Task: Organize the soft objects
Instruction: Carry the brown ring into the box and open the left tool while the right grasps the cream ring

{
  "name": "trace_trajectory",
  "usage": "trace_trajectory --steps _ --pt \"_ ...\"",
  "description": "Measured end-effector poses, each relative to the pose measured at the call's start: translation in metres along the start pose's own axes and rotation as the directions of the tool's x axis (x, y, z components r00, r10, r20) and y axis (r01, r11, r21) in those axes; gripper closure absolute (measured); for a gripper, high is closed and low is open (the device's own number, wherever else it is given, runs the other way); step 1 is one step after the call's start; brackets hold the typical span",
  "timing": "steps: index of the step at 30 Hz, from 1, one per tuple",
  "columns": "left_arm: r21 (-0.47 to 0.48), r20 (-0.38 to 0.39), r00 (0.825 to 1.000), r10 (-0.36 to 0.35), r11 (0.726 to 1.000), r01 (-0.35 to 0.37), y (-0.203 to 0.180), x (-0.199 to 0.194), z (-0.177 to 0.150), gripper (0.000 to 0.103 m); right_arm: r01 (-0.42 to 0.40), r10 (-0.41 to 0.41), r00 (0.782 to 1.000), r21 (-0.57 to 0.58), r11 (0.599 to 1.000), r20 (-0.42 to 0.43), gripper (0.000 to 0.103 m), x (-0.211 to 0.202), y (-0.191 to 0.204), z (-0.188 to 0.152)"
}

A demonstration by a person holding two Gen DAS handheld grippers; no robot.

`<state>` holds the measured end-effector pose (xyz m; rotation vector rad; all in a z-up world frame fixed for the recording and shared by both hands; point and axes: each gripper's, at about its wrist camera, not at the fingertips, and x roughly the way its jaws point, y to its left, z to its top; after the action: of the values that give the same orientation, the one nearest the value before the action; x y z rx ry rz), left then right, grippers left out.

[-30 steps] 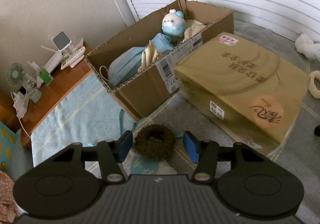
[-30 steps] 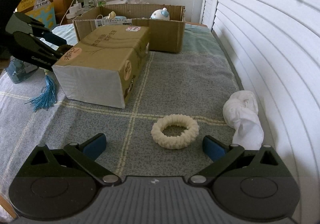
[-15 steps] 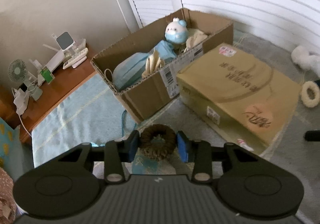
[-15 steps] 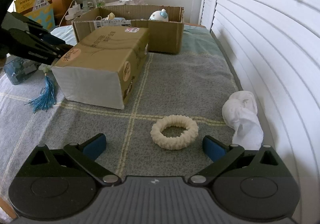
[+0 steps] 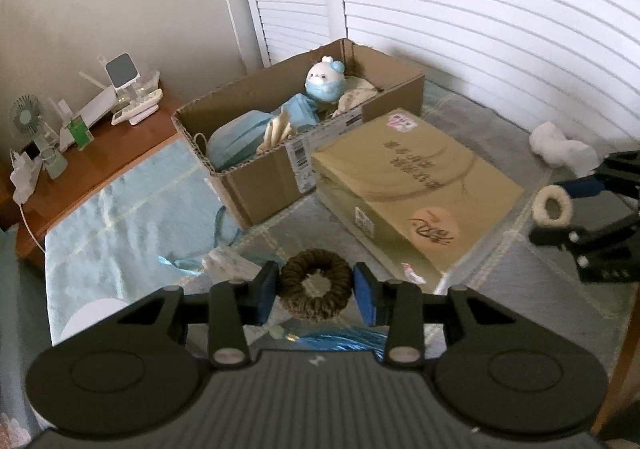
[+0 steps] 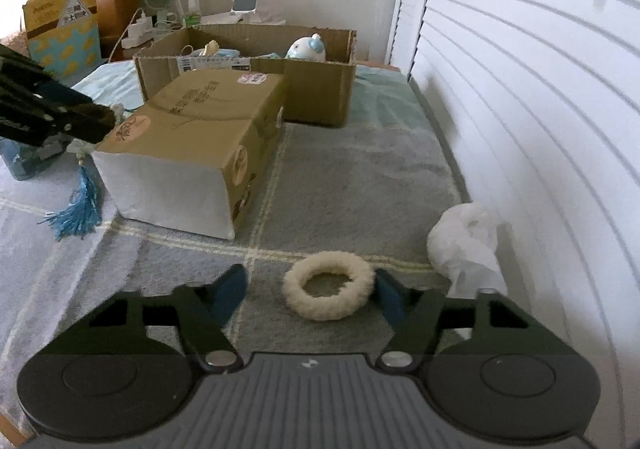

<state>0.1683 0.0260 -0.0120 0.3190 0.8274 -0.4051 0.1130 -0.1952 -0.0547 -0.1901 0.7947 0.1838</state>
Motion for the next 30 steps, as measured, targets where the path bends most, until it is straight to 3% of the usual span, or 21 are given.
trace_trajectory --steps 1,7,20,30 --pt "-0.004 0.002 1.0 -0.007 1.0 0.007 -0.001 -0.002 0.0 0.064 0.012 -0.012 1.0 0.003 1.0 -0.003 0.052 0.0 -0.001 0.001" --pt "-0.019 0.025 0.999 -0.037 0.999 0.038 -0.005 -0.017 -0.001 0.064 0.013 -0.013 1.0 0.033 0.999 -0.01 0.058 -0.005 -0.006 0.002" --pt "-0.06 0.116 0.99 -0.077 0.995 0.084 -0.008 -0.047 0.004 0.064 -0.044 0.044 0.995 0.005 0.999 0.089 0.058 -0.051 0.002 0.024" --pt "-0.092 0.175 0.983 -0.056 0.993 0.073 0.014 -0.035 0.046 0.063 -0.066 0.073 0.983 -0.044 0.997 0.17 0.058 -0.064 0.013 0.058"
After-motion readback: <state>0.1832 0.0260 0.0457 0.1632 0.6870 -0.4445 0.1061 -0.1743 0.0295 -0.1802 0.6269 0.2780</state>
